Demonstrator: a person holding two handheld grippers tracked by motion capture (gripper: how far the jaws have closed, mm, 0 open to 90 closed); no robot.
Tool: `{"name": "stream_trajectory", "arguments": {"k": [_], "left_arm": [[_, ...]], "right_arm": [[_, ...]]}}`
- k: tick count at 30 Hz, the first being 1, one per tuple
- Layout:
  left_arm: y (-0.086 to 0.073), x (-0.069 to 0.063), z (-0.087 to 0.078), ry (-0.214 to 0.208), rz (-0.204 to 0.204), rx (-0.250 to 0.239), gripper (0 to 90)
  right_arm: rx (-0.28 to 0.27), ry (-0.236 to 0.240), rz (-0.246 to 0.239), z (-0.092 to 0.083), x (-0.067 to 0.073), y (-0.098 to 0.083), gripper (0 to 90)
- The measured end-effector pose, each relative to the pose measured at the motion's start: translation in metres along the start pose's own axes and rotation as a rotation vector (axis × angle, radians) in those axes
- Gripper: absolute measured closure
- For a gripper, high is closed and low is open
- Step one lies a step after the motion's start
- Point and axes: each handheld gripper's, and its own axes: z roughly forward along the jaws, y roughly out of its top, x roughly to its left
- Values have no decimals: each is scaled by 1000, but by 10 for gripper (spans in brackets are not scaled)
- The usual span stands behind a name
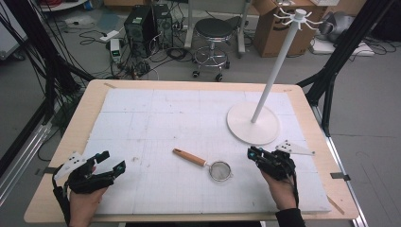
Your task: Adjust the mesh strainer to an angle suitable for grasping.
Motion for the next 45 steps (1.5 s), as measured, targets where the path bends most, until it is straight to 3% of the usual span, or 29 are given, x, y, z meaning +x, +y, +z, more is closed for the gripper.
{"name": "stream_trajectory", "arguments": {"k": [1,6,21,24,27,29,36,45], "left_arm": [[0,0,0,0,-2,0,165],[0,0,1,-7,-3,4,165],[-1,-1,1,-22,-6,-5,165],[-1,-1,1,-21,-6,-2,165],[-1,-1,1,-23,-4,-3,165],[-1,-2,2,-28,-3,-7,165],[-1,-1,1,-29,-5,-14,165],[-1,-2,4,-41,1,-8,165]], "right_arm": [[13,18,-5,3,3,3,839],[53,51,-27,14,13,12,881],[123,152,3,47,41,28,895],[149,193,36,63,56,33,895],[160,206,33,71,65,36,895],[167,235,33,84,78,39,895],[179,285,46,109,101,32,896],[236,286,32,133,122,22,896]]}}
